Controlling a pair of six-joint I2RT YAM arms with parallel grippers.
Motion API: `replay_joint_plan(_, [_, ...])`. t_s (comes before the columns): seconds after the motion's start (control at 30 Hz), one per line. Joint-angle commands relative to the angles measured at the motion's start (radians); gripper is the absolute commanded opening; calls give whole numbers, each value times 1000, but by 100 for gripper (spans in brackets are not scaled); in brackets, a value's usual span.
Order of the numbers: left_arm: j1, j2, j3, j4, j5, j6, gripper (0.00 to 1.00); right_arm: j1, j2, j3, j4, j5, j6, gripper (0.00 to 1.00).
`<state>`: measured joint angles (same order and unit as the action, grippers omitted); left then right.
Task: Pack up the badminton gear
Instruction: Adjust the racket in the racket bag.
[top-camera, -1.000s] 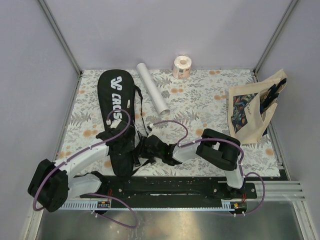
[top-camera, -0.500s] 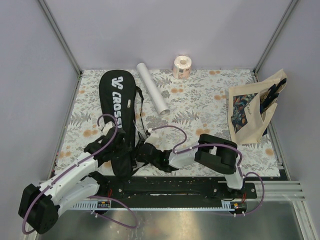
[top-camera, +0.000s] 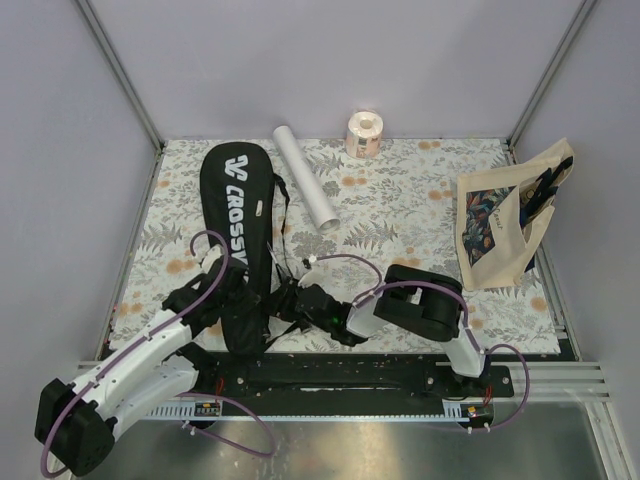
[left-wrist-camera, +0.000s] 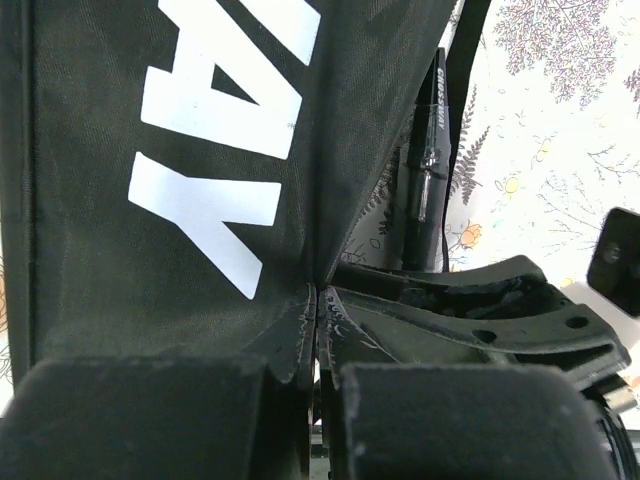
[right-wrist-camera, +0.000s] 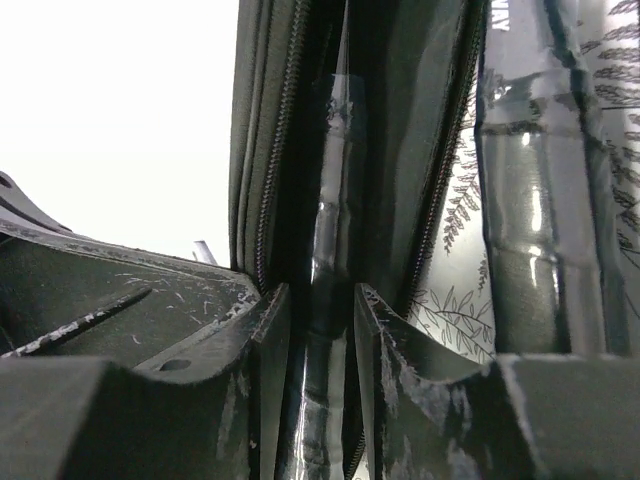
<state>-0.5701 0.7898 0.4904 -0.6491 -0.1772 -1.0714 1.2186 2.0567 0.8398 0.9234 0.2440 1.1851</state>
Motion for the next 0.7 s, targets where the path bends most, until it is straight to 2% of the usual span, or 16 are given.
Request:
replay_joint_plan(0.0, [-13,-21,-10,-11,84,-28,0,-28,63,13,426,-76,57,38])
replay_joint_plan(0.13, [-4,-40,-18,-15,77,-29,0,-33,69,5,422,-137,16,52])
replay_joint_plan(0.33, [9,-34,-24,-3,90,-21,0,-33,69,-33,422,-166,-16,59])
replay_joint_plan(0.47, [12,-29,-24,2,88,-21,0,-33,88,-19,437,-192,-7,35])
replay_joint_plan(0.57, [10,-43,-26,9,97,-25,0,-33,83,10,358,-186,14,27])
replay_joint_plan(0.67, [12,-64,-35,26,104,-33,0,-31,89,44,261,-176,19,24])
